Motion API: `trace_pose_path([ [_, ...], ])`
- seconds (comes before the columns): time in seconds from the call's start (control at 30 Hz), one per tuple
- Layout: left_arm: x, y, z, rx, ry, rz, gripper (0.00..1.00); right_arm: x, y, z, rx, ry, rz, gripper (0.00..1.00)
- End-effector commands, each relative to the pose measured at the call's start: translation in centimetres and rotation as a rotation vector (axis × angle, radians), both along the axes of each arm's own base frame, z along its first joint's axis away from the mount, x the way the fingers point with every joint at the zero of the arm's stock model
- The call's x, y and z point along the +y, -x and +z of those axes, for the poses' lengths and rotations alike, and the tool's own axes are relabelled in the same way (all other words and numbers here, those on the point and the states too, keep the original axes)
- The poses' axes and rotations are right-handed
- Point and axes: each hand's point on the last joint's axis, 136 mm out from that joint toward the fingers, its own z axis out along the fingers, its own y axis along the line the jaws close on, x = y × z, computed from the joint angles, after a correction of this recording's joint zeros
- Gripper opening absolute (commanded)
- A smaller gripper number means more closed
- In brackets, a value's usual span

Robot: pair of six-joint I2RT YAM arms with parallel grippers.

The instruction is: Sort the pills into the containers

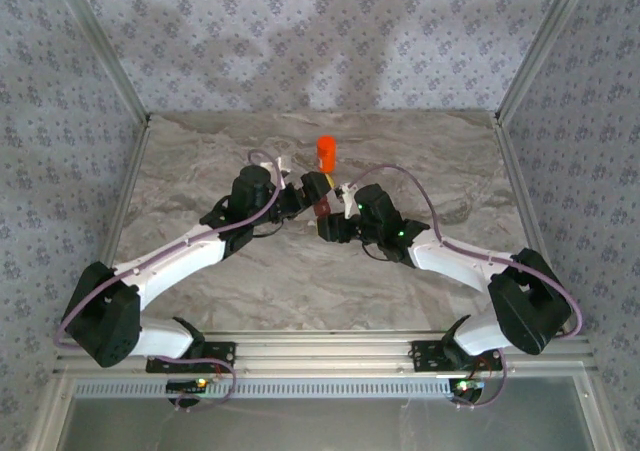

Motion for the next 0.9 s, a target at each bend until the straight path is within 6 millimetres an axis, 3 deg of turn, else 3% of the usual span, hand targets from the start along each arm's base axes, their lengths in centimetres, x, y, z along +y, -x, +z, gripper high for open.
trace_pose_path([
  [0.0, -1.1, 0.5, 4.8, -0.077, 0.102, -0.032, 0.98, 0.6, -0.3, 0.1, 0.001, -0.008, 0.009, 0.43],
  [0.23, -1.9, 0.7, 4.7, -0.034, 0.162, -0.058, 0.98, 0.8, -0.3, -0.1, 0.008, -0.005, 0.015, 0.43],
  [0.33, -1.1, 0.6, 4.0, -0.042, 0.121, -0.020, 0.98, 0.5, -0.4, -0.4, 0.007, 0.005, 0.011, 0.43],
  [0.6, 4.8, -0.8, 0.0, -0.055, -0.143, 0.187, 0.98, -0.2, 0.0, -3.3, 0.041, 0.105, 0.038, 0.44],
  [0.87, 11.6, -1.7, -3.7, 0.011, -0.248, 0.376, 0.98, 0.4, 0.4, -7.2, 0.069, 0.276, 0.112, 0.45],
])
